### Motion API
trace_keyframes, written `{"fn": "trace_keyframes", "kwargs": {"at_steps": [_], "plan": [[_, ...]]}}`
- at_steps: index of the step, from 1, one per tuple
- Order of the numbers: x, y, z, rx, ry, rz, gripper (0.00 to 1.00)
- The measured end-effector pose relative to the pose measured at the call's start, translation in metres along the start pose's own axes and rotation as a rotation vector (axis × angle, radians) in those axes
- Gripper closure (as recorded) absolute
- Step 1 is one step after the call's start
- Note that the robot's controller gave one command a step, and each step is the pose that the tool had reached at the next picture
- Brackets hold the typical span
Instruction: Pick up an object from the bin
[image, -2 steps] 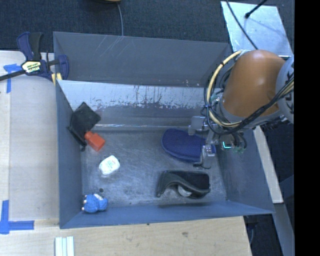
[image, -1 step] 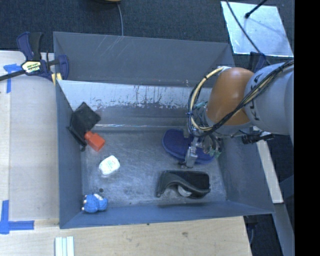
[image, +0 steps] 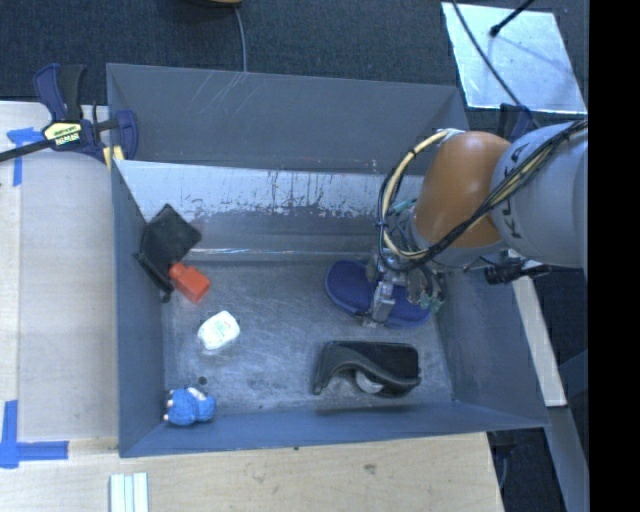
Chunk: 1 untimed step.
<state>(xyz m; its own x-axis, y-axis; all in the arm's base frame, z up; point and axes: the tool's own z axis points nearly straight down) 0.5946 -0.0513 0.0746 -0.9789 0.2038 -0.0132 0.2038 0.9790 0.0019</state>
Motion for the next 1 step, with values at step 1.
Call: {"fn": "trace_keyframes", "kwargs": {"at_steps": [1], "plan": [[-0.0144, -0.0156, -0.1391, 0.001, 0.000, 0.067, 1.00]]}}
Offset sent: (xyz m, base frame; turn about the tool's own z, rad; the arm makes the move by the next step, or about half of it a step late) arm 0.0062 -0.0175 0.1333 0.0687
